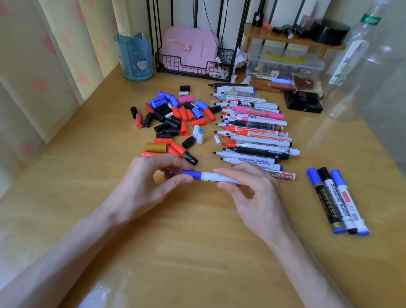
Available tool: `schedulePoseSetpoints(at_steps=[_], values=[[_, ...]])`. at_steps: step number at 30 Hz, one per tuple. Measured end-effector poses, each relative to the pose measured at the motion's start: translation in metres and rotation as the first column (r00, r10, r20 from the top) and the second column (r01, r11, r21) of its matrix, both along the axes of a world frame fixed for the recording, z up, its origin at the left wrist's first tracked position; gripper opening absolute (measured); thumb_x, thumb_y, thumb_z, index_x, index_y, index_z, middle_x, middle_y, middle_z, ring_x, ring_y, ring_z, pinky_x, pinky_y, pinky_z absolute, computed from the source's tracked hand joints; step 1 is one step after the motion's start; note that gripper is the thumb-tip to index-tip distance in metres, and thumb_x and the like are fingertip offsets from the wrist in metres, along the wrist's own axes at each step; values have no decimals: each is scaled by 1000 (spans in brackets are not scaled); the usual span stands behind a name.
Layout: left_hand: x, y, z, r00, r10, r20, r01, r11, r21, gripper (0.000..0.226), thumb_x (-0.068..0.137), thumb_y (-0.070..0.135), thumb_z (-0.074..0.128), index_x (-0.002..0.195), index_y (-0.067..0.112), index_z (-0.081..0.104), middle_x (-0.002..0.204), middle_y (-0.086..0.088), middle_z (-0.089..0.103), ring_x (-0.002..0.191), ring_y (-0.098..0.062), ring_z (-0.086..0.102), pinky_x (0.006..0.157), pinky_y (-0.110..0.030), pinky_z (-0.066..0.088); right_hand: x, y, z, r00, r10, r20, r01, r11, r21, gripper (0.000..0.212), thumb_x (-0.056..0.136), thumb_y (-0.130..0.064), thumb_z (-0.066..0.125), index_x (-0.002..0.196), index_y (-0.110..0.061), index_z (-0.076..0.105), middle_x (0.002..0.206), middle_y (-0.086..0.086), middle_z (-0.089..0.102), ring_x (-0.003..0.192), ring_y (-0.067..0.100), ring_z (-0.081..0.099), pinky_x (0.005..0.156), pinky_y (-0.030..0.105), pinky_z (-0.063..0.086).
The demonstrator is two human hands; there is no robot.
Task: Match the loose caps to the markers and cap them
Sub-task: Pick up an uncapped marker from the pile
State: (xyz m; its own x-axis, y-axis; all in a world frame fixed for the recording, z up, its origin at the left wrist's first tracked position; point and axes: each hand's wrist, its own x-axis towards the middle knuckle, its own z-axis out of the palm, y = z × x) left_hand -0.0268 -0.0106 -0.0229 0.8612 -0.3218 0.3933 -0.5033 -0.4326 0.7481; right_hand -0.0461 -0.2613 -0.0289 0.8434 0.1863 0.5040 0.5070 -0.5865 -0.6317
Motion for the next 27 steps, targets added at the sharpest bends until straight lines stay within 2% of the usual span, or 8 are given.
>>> schedulePoseSetpoints(at_steps=[4,9,14,17,21,25,27], values=[[0,1,0,1000,2,-15,-1,1000,30,12,89,33,78,101,32,75,88,8,74,79,-18,65,78,-26,53,-1,0,-1,1000,-2,-6,1,1000,-9,24,92,-12,78,114,-20,80,94,-9,67,89,10,62,79,15,42],[9,18,4,990,98,104,-120,967,225,12,94,26,77,105,28,73,93,19,73,89,1,64,81,-10,41,5,4,1,998,-56,-6,55,996,-64,23,93,-14,77,114,-21,79,93,-6,66,89,15,62,84,31,50],[17,42,3,975,211,76,-224,911,345,15,93,24,76,105,29,70,98,13,69,92,-6,61,79,-26,43,5,-10,1,985,-171,14,171,984,-49,23,91,-15,79,113,-20,79,96,-5,70,93,19,66,82,33,52],[17,46,6,974,206,92,-225,906,358,12,91,24,76,102,26,73,100,13,69,94,-10,62,78,-24,42,4,-9,1,983,-181,16,182,982,-54,23,91,-15,79,113,-20,79,97,-6,70,94,17,66,84,34,53],[17,45,5,975,204,88,-222,910,351,9,93,26,75,101,28,72,100,13,68,93,-8,60,76,-13,39,5,-5,0,987,-161,19,162,986,-48,24,91,-14,79,114,-20,78,99,-6,71,95,18,67,87,38,54],[17,43,2,971,213,107,-236,915,327,9,95,24,73,102,29,73,99,13,68,94,-10,60,78,-28,45,4,-4,-1,988,-152,11,152,987,-53,24,91,-14,79,114,-21,78,97,-5,70,93,19,67,85,39,54],[18,35,3,970,201,140,-233,930,284,9,96,24,71,103,28,75,101,12,67,96,-10,60,84,-29,46,5,-4,-1,987,-160,10,161,986,-51,25,91,-14,79,115,-20,78,96,-5,69,92,19,67,85,39,54]])
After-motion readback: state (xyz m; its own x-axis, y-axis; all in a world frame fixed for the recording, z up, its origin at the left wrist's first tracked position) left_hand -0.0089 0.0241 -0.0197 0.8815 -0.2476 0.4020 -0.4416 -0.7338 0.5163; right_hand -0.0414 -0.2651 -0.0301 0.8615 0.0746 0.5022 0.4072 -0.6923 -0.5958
